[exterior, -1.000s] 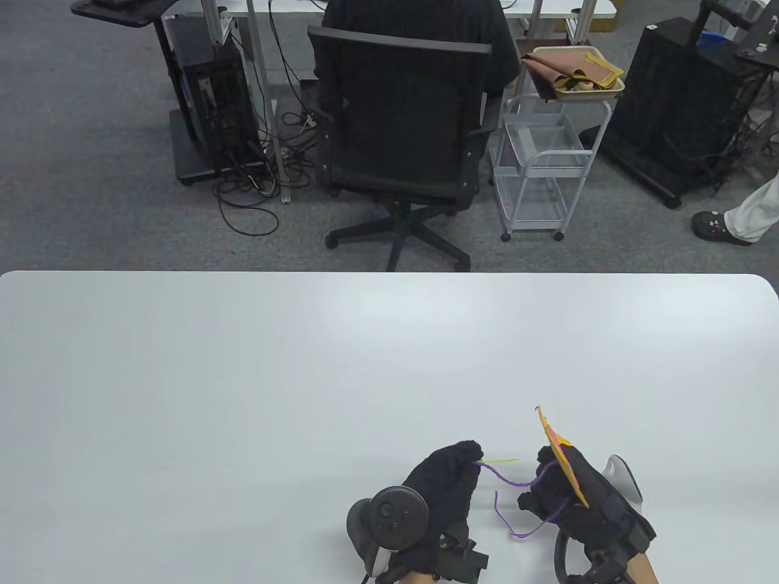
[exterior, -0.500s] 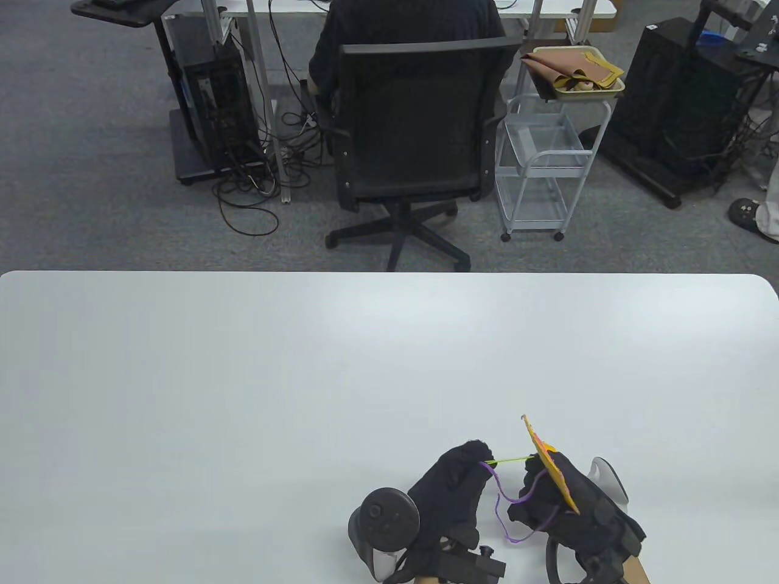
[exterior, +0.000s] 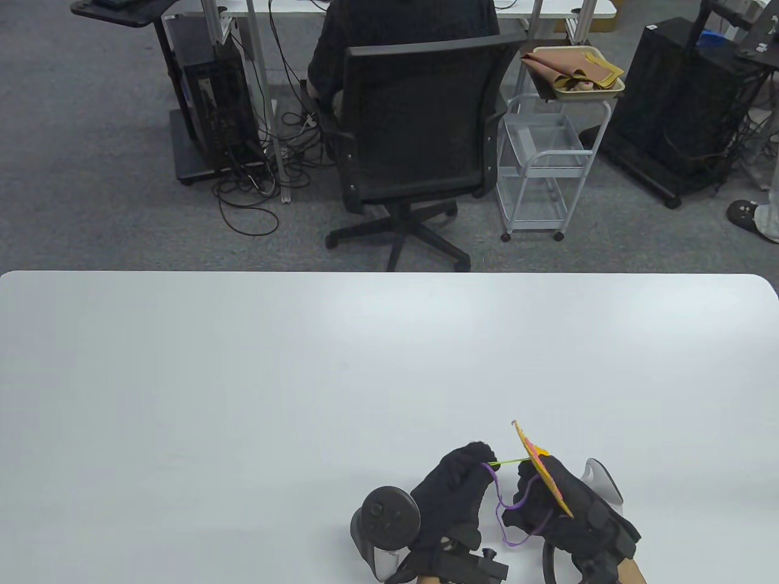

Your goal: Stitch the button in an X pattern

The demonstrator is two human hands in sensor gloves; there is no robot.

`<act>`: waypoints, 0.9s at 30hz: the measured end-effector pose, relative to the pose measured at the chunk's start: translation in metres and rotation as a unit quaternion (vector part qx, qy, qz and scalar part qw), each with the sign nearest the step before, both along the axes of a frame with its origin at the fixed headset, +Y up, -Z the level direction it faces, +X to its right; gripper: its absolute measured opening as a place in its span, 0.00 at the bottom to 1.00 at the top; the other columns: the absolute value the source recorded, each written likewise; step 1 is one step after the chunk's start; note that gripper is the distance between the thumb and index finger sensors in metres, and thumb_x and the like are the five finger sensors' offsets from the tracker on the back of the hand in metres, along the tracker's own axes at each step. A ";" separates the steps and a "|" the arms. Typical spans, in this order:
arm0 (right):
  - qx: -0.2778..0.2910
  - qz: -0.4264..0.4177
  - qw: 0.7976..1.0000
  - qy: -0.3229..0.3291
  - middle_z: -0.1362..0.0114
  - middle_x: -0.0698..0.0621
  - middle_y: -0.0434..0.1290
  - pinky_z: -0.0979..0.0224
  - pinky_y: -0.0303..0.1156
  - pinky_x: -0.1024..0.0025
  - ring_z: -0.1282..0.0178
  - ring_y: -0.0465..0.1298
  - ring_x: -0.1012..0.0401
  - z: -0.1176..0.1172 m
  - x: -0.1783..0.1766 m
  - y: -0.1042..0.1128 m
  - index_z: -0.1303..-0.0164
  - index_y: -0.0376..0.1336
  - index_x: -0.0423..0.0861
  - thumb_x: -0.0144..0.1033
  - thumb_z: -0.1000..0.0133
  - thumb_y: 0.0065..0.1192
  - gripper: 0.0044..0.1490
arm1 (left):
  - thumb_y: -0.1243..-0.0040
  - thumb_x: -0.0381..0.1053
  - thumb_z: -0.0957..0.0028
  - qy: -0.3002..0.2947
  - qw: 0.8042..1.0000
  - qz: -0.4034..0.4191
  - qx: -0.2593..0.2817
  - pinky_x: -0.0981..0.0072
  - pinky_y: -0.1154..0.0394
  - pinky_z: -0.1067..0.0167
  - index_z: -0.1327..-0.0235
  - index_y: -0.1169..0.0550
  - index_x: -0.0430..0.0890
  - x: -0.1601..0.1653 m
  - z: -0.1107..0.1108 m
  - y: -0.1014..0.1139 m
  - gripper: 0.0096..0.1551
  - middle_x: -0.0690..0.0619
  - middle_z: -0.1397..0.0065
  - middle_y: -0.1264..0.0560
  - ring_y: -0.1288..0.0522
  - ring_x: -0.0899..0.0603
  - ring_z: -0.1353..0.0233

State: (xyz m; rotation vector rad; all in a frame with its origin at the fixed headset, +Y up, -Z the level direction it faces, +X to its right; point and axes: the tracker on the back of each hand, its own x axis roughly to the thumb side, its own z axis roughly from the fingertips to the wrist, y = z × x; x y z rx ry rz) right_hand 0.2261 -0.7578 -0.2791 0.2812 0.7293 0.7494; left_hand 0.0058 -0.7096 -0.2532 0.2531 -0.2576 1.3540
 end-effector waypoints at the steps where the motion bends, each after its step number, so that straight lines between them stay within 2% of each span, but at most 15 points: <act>1: 0.000 0.000 1.000 0.000 0.53 0.54 0.73 0.26 0.68 0.52 0.54 0.73 0.62 0.000 0.000 0.000 0.36 0.58 0.46 0.49 0.36 0.36 0.27 | 0.38 0.52 0.44 -0.001 1.000 0.001 0.000 0.60 0.16 0.51 0.42 0.22 0.54 0.000 0.000 0.000 0.18 0.59 0.42 0.17 0.14 0.53 0.47; 6: 0.001 0.000 1.000 -0.001 0.53 0.54 0.73 0.26 0.67 0.52 0.54 0.73 0.62 0.000 0.000 -0.001 0.35 0.58 0.46 0.49 0.36 0.36 0.27 | 0.37 0.52 0.44 0.002 1.000 -0.012 0.005 0.59 0.17 0.52 0.42 0.21 0.53 0.002 0.001 0.001 0.18 0.58 0.43 0.16 0.13 0.52 0.48; 13: 0.002 -0.002 1.000 -0.004 0.53 0.54 0.73 0.26 0.67 0.53 0.54 0.73 0.62 -0.001 0.000 -0.001 0.35 0.57 0.47 0.49 0.36 0.35 0.27 | 0.37 0.51 0.45 0.014 0.996 -0.077 0.033 0.56 0.17 0.53 0.43 0.19 0.50 0.006 0.002 0.007 0.18 0.55 0.44 0.14 0.13 0.49 0.49; 20: 0.001 0.002 1.000 -0.007 0.53 0.54 0.73 0.26 0.67 0.53 0.54 0.73 0.62 -0.001 0.000 -0.001 0.35 0.57 0.47 0.49 0.36 0.35 0.27 | 0.37 0.52 0.45 0.039 0.979 -0.184 0.078 0.56 0.17 0.53 0.44 0.19 0.50 0.010 0.005 0.014 0.18 0.55 0.46 0.14 0.13 0.50 0.50; 27: 0.001 0.002 1.000 -0.007 0.53 0.54 0.73 0.26 0.67 0.53 0.54 0.73 0.62 -0.001 0.000 -0.001 0.35 0.57 0.46 0.49 0.36 0.35 0.27 | 0.37 0.53 0.46 0.045 0.970 -0.218 0.092 0.56 0.18 0.53 0.45 0.19 0.50 0.009 0.005 0.016 0.19 0.56 0.47 0.15 0.14 0.50 0.50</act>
